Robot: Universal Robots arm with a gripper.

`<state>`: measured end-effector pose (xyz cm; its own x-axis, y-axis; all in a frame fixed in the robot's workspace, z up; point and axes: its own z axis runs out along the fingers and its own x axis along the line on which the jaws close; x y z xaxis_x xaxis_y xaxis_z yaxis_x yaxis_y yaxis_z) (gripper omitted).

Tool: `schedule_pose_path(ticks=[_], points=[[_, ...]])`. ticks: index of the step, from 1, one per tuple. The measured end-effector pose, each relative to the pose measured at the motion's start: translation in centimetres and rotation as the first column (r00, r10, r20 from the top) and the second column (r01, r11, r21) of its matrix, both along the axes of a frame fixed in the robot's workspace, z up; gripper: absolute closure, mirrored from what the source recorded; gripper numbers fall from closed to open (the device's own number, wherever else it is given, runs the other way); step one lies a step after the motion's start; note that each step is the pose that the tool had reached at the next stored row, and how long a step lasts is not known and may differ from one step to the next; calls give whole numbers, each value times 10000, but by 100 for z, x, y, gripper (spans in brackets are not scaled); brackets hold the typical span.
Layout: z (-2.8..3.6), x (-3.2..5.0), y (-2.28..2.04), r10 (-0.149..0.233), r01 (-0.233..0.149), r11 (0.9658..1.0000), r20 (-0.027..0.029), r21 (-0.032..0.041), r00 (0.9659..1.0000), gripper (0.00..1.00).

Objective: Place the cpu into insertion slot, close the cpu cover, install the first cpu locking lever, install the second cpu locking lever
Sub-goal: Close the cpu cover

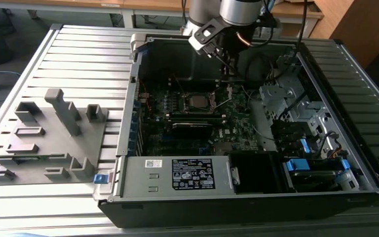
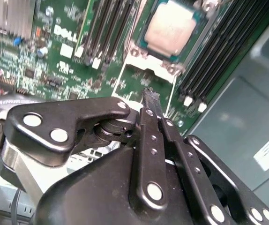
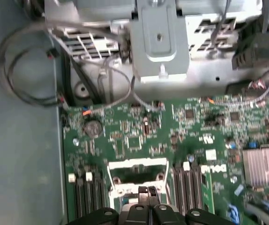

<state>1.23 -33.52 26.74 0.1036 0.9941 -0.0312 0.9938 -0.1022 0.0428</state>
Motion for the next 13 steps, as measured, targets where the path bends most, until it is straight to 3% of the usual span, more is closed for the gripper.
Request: schedule_pose_path(ticks=[5, 13], points=[[-5, 173, 0, 0, 0, 10000, 1, 2, 10000, 89], [-8, 315, 0, 3, -3, 10000, 0, 1, 10000, 89]])
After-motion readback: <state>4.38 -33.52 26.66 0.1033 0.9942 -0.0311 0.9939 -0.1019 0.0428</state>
